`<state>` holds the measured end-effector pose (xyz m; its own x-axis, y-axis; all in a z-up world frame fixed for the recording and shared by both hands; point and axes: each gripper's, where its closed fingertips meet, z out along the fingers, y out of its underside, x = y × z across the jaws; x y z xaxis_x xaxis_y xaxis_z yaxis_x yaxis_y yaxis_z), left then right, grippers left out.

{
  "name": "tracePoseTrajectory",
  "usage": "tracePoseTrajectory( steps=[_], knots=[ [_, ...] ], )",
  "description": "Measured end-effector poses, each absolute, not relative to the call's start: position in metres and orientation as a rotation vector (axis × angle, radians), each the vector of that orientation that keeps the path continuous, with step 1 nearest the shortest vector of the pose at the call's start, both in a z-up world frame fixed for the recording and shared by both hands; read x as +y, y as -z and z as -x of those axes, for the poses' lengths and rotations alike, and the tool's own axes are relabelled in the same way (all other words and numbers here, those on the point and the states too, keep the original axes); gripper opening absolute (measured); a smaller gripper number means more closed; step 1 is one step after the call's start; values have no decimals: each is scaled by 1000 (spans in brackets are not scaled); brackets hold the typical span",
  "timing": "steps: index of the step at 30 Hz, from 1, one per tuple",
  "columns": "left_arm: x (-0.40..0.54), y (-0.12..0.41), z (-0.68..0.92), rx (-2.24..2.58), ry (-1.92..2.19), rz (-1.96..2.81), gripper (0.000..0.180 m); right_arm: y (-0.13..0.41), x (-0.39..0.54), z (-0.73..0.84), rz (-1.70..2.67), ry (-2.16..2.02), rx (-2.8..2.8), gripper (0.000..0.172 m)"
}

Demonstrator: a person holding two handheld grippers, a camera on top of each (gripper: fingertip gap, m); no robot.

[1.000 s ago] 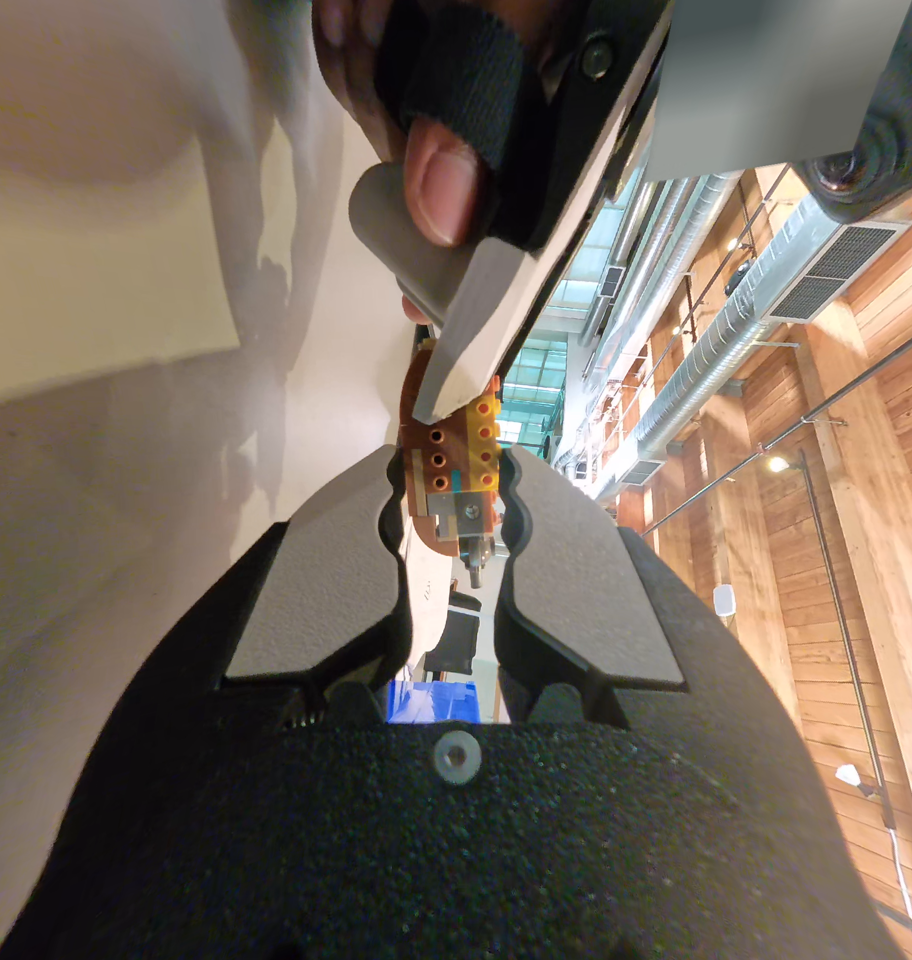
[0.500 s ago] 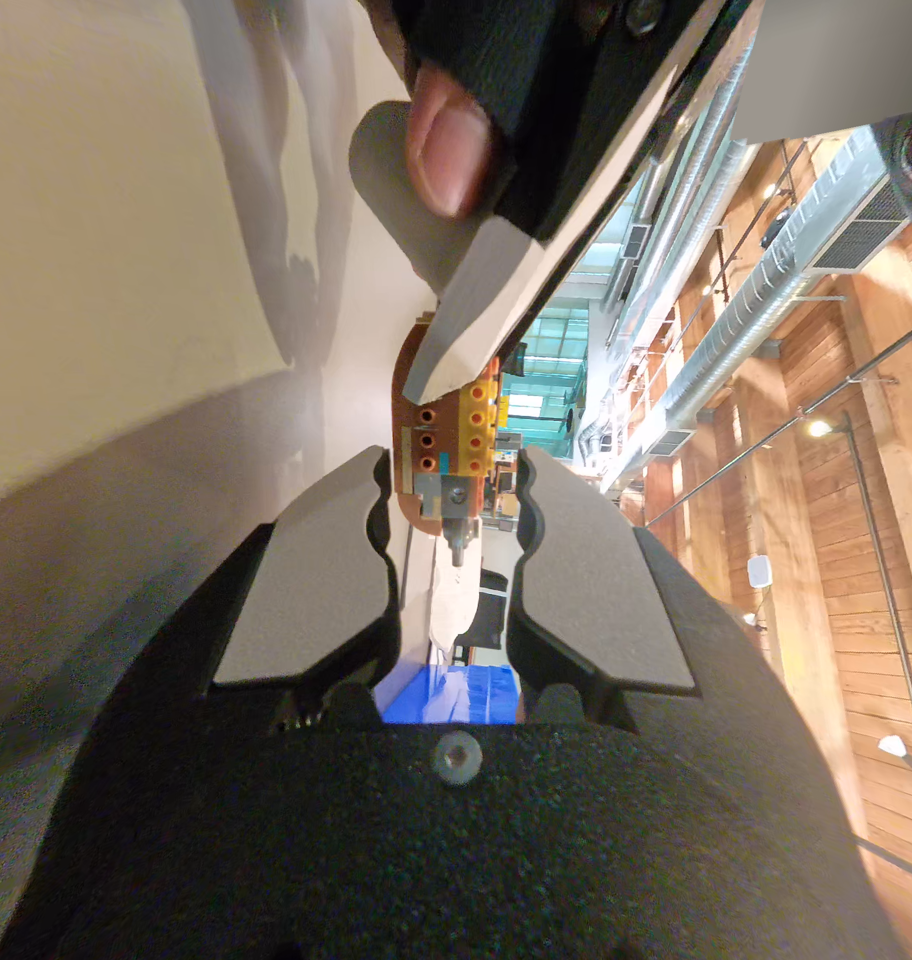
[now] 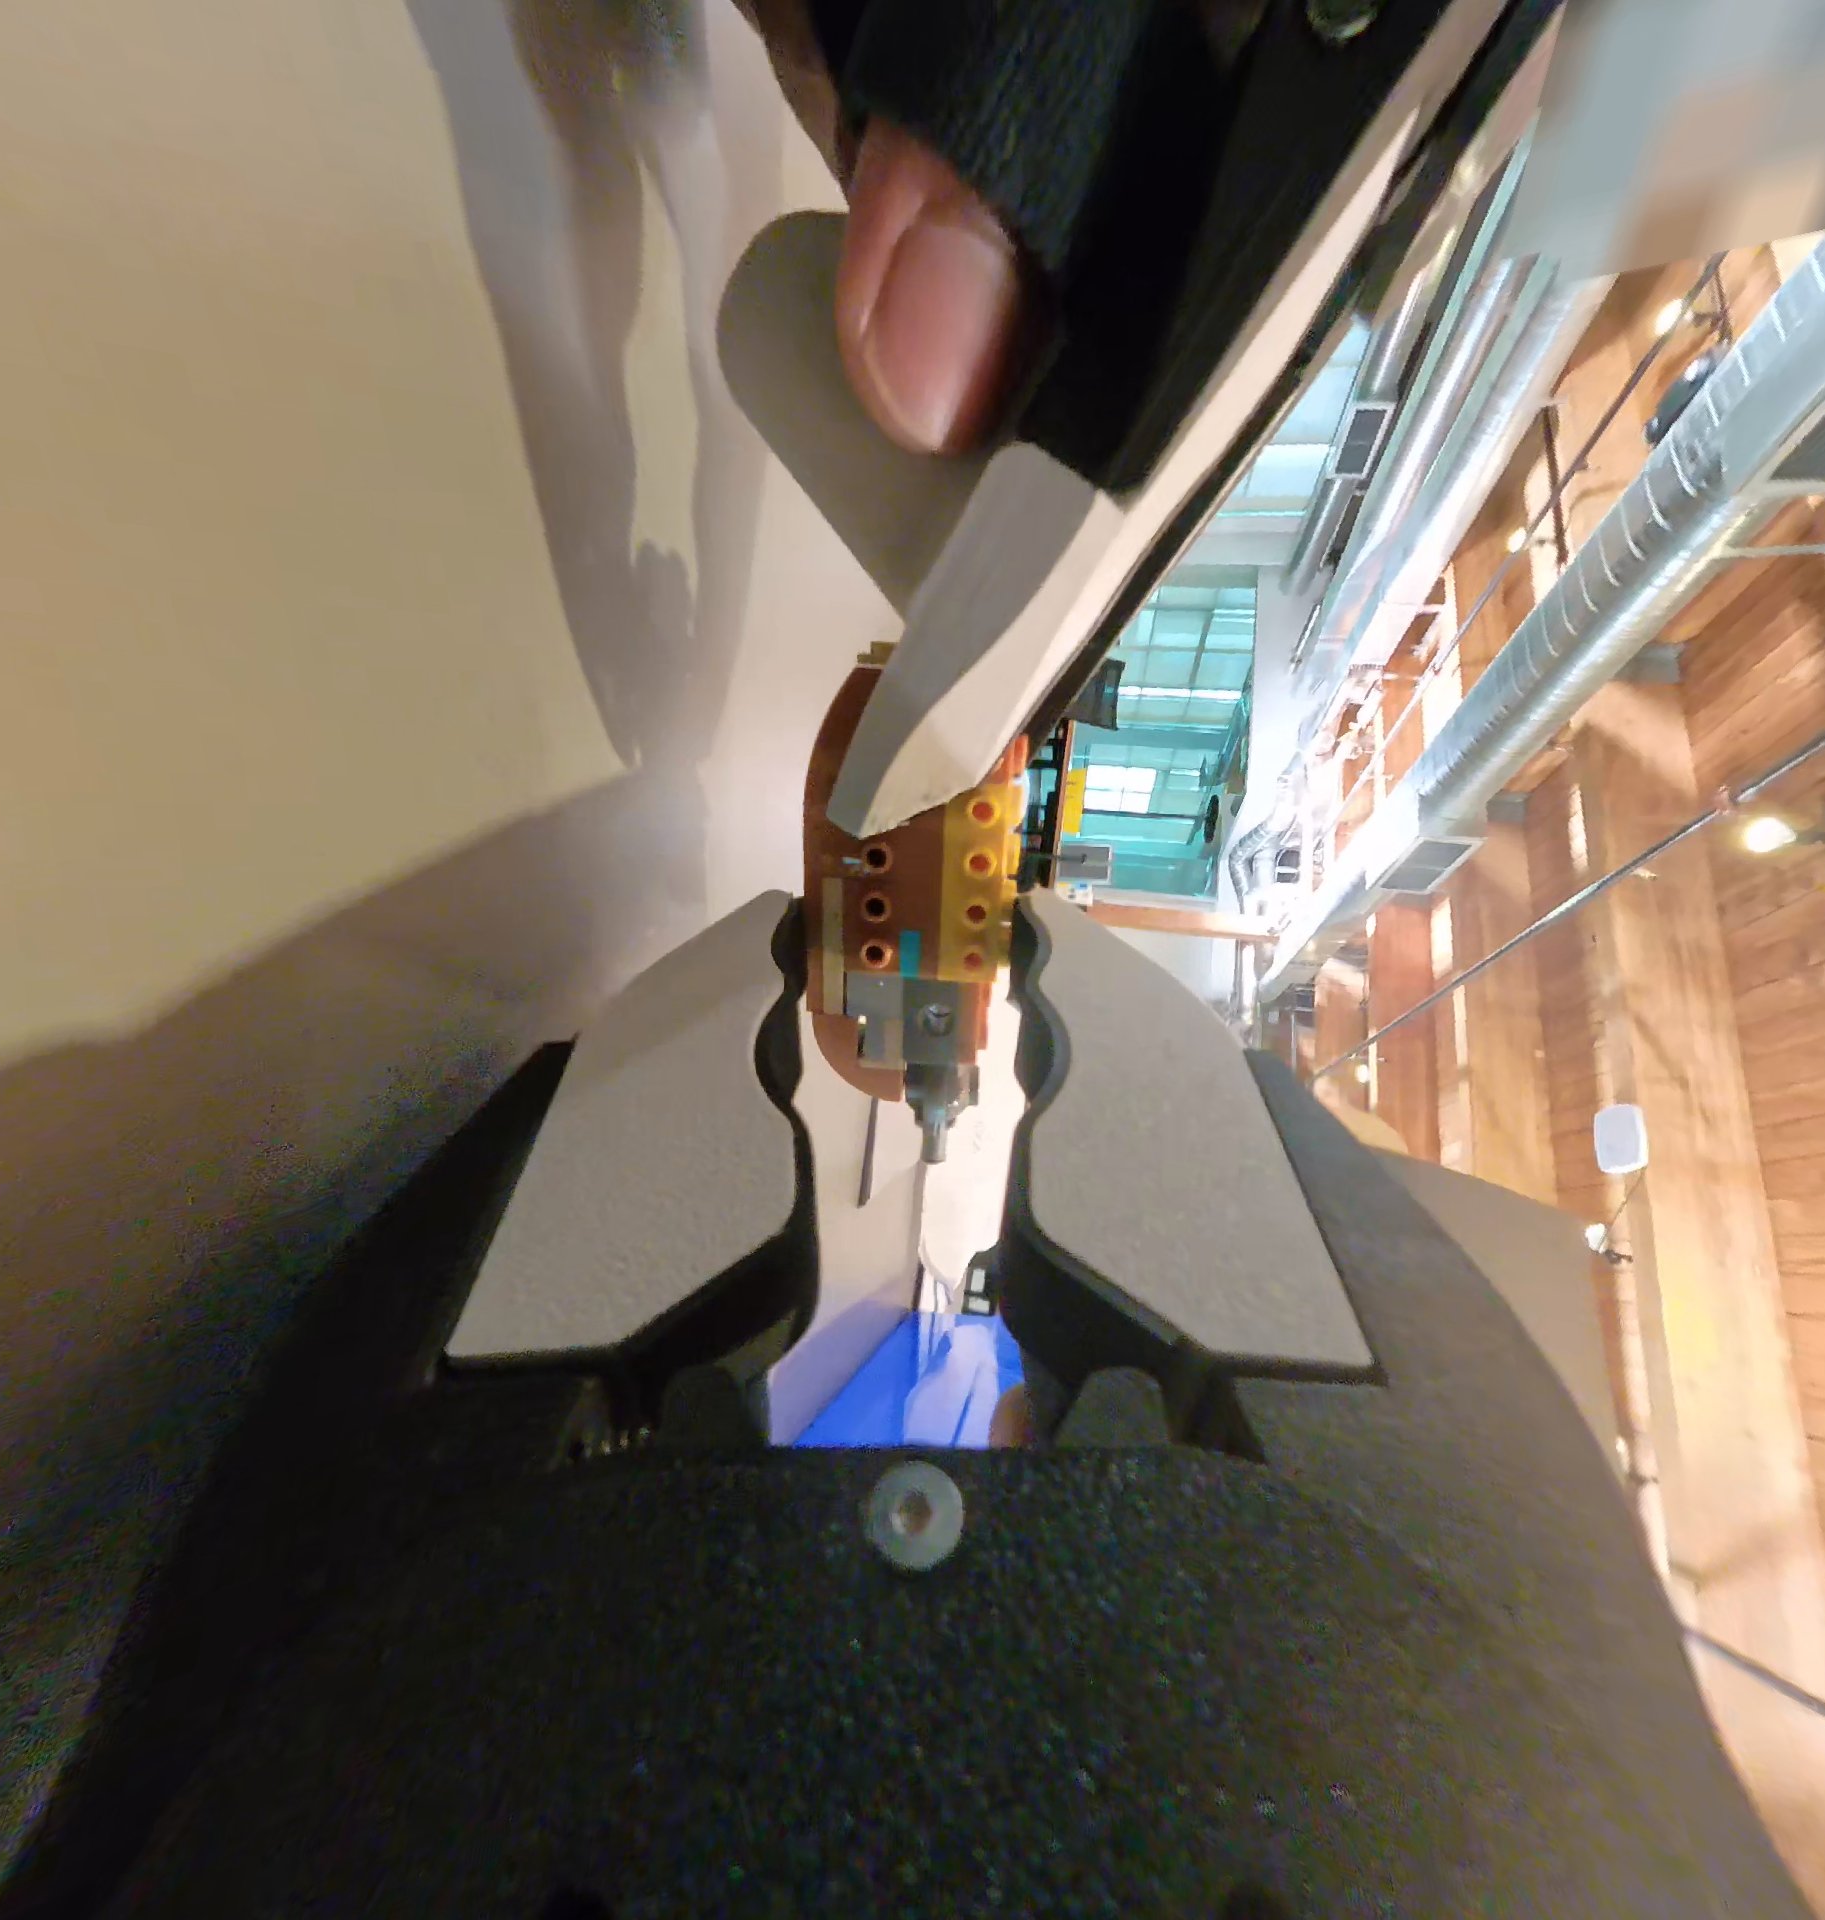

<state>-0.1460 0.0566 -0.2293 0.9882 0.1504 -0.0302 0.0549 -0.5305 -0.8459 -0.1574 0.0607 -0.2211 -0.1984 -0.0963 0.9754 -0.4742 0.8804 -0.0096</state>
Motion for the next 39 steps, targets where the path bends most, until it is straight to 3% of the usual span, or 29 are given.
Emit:
tracePoseTrajectory(
  steps=[10,19,39],
  knots=[
    [67,246,180,-101,-160,2242,21,202,106,175,-144,-456,-1807,40],
    [71,258,177,-39,-31,2309,20,159,162,187,289,-811,-1889,14],
    [70,263,175,-45,22,2337,23,224,139,188,519,-1115,-2198,0]
  ],
)
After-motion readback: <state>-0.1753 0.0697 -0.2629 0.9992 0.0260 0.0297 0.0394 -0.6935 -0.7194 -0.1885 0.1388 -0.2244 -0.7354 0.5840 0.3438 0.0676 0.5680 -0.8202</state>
